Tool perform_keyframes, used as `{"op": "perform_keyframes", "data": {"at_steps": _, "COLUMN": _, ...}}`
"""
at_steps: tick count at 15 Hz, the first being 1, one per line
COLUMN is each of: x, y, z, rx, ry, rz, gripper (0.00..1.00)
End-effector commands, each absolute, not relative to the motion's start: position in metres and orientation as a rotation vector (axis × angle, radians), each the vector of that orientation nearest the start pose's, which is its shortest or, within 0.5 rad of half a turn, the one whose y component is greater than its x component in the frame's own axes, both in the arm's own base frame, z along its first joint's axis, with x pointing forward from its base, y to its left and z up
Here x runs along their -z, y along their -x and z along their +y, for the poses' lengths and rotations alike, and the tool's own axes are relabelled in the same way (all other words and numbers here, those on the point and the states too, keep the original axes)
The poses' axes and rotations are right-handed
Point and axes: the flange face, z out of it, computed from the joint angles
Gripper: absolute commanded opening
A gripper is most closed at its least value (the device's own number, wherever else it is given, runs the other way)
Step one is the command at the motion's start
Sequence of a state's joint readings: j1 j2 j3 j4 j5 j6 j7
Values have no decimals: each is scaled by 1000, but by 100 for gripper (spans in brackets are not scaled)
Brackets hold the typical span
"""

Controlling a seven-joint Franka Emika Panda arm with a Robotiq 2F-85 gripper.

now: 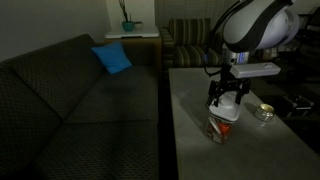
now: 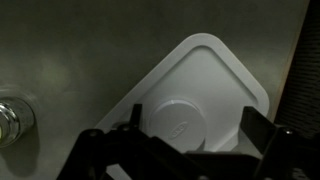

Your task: Press the button atop the lid and then put the lid on the table

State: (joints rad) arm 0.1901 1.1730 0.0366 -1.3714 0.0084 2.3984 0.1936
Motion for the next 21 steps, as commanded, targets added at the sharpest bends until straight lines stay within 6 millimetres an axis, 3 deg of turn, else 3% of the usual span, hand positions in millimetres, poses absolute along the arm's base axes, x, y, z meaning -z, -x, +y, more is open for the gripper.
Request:
{"op": "perform_keyframes", "data": {"at_steps": 1, "x": 17, "y": -666, "z": 151, "rx": -193, "ry": 3104, "rz": -43, "gripper": 100}}
{"op": "perform_keyframes", "data": {"at_steps": 5, "x": 30, "y": -668, "z": 150, "rx": -129, "ry": 3095, "rz": -59, "gripper": 100}}
{"op": "perform_keyframes", "data": {"at_steps": 9, "x": 30, "y": -672, "z": 149, "rx": -76, "ry": 3084, "rz": -79, "gripper": 100}}
{"op": "perform_keyframes", "data": {"at_steps": 21, "x": 16, "y": -690, "z": 135, "rx": 43, "ry": 3091, "rz": -106, "gripper": 100}}
